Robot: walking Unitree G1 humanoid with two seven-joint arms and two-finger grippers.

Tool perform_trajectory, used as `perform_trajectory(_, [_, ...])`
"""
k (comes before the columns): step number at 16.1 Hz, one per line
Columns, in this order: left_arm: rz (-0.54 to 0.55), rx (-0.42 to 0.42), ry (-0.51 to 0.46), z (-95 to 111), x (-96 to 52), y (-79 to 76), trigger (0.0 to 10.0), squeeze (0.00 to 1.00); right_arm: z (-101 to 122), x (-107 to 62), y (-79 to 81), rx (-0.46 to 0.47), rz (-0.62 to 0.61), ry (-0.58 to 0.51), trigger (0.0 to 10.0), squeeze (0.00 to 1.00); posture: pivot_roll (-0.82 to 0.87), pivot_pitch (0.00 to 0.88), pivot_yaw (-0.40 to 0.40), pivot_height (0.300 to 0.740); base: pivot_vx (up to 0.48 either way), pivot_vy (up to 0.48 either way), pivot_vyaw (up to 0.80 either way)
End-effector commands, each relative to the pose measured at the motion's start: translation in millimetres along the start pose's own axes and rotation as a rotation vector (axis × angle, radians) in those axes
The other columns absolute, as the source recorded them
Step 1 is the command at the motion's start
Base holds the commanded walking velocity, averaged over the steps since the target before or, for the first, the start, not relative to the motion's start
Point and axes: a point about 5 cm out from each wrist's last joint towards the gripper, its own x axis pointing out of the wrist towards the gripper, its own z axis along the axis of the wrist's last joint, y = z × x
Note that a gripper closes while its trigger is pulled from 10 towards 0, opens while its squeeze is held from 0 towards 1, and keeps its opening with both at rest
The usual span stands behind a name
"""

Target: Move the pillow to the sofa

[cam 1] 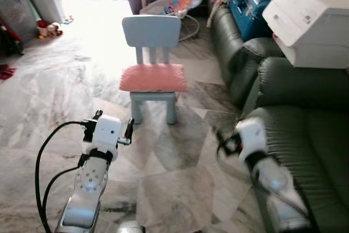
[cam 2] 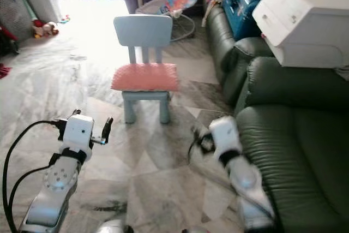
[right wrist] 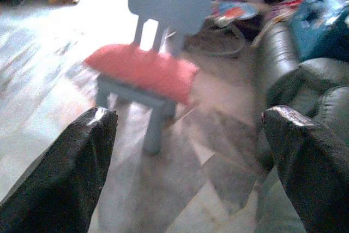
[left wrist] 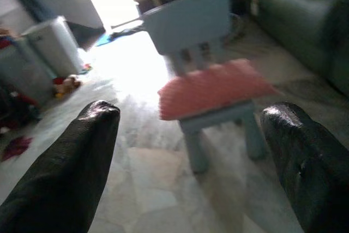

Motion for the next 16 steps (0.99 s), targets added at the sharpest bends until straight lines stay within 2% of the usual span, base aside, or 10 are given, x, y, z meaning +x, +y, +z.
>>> perform_trajectory(1, [0.064,-0.012,-0.015,6.7,3.9,12.1,10.0,0.0,-4.3,-1.8,-7.7,0.014,-0.056,0.01,10.0,0.0,0.09,0.0,0.006,0.74,0.0,0.0,0.8])
perform_trajectory(3, [0.051,-0.013,-0.001,2.2,6.9,8.5,10.0,0.0,-1.9,-8.5,-8.7,0.029,-0.143,-0.02,10.0,0.0,0.06,0.0,-0.006,0.74,0.0,0.0,0.8])
perform_trajectory(4, [0.033,-0.008,-0.007,2.2,7.9,4.3,10.0,0.0,3.4,-9.8,-11.6,-0.014,-0.176,-0.053,10.0,0.0,0.05,0.0,-0.016,0.74,0.0,0.0,0.8])
perform_trajectory(6, [0.032,-0.03,0.01,0.8,9.6,-2.2,10.0,0.0,-1.1,-9.3,-21.9,0.112,-0.315,-0.02,10.0,0.0,0.04,0.0,-0.022,0.74,0.0,0.0,0.8])
perform_trajectory(8, [0.019,-0.08,0.026,-3.7,11.0,-7.6,10.0,0.0,0.4,-5.5,-12.4,0.073,-0.293,-0.041,10.0,0.0,0.02,0.0,-0.026,0.74,0.0,0.0,0.31])
perform_trajectory(10, [-0.002,-0.08,0.036,-7.2,11.9,-10.5,10.0,0.0,-0.8,-8.4,-16.8,0.092,-0.325,-0.042,10.0,0.0,0.02,0.0,-0.023,0.74,0.0,0.0,0.0])
perform_trajectory(13, [-0.009,-0.112,0.073,-16.3,11.0,-10.6,10.0,0.0,-21.3,-17.5,-18.3,0.095,-0.336,0.03,10.0,0.0,0.04,0.0,-0.022,0.74,0.0,0.0,0.0])
perform_trajectory(15, [-0.02,-0.111,0.042,-12.6,11.7,-7.9,10.0,0.0,-17.6,-13.7,-13.6,0.108,-0.312,0.015,10.0,0.0,0.04,0.0,-0.027,0.74,0.142,0.15,0.0])
perform_trajectory(16, [0.0,-0.114,0.035,-11.8,14.8,-4.7,10.0,0.0,-9.7,-6.3,-9.0,0.096,-0.273,-0.024,10.0,0.0,0.03,0.0,-0.026,0.74,0.311,0.368,0.0])
